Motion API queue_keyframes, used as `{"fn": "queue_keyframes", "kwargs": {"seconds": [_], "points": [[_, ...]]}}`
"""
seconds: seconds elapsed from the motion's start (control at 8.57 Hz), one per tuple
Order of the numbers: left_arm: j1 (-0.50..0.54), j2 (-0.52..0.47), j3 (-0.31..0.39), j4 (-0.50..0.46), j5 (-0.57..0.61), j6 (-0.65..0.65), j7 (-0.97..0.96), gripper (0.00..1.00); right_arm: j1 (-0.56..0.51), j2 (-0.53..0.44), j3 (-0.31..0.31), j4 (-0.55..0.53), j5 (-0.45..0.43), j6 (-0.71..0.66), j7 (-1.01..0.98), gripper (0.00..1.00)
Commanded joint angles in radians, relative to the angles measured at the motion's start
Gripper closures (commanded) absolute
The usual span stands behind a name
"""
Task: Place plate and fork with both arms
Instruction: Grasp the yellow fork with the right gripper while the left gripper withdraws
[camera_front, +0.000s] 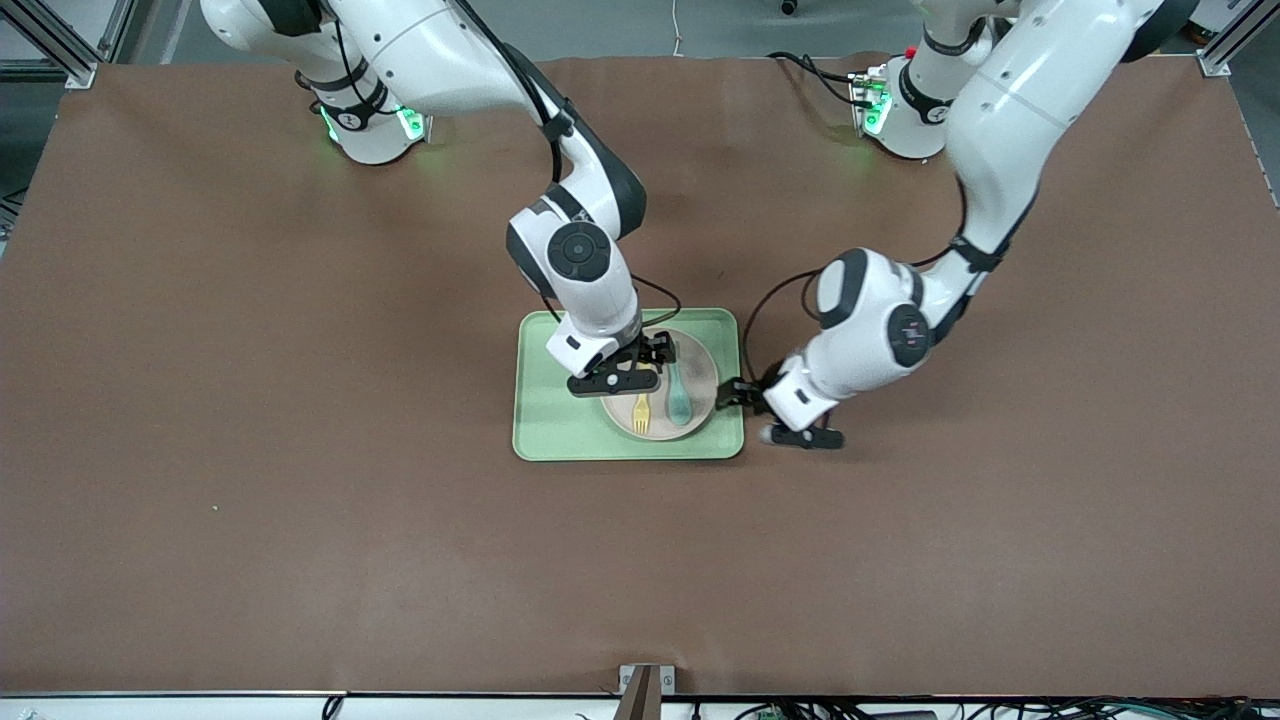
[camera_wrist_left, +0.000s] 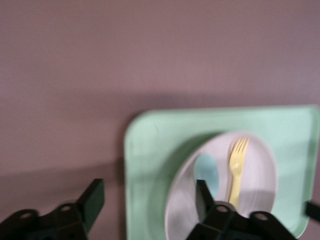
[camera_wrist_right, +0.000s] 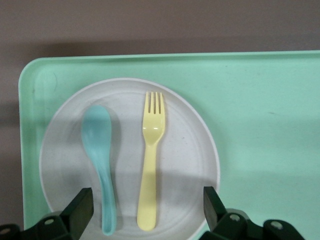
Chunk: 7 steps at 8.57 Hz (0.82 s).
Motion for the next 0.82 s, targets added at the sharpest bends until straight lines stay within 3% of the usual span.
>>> {"fn": "queue_keyframes", "kwargs": {"seconds": [0.0, 0.23, 0.35, 0.58, 0.7], "points": [[0.129, -0.154, -0.007, -0.027, -0.004, -0.071, 0.013, 0.01, 0.025, 0.044, -0.012, 0.024, -0.003, 0.029, 0.048, 0.12], [0.227, -0.262, -0.001, -0.030, -0.002, -0.111, 0.008, 0.01, 0.061, 0.058, -0.030, 0.032, -0.031, 0.025, 0.080, 0.15], [0.266, -0.322, 0.005, -0.028, 0.014, -0.180, 0.002, 0.01, 0.075, 0.061, -0.035, 0.032, -0.096, 0.022, 0.135, 0.17], [0.358, -0.445, 0.009, -0.025, 0.164, -0.322, -0.002, 0.01, 0.081, 0.103, -0.033, 0.052, -0.187, 0.020, 0.233, 0.17], [0.345, -0.514, 0.078, -0.023, 0.169, -0.402, 0.002, 0.01, 0.083, 0.110, -0.032, 0.057, -0.188, 0.015, 0.249, 0.17]]}}
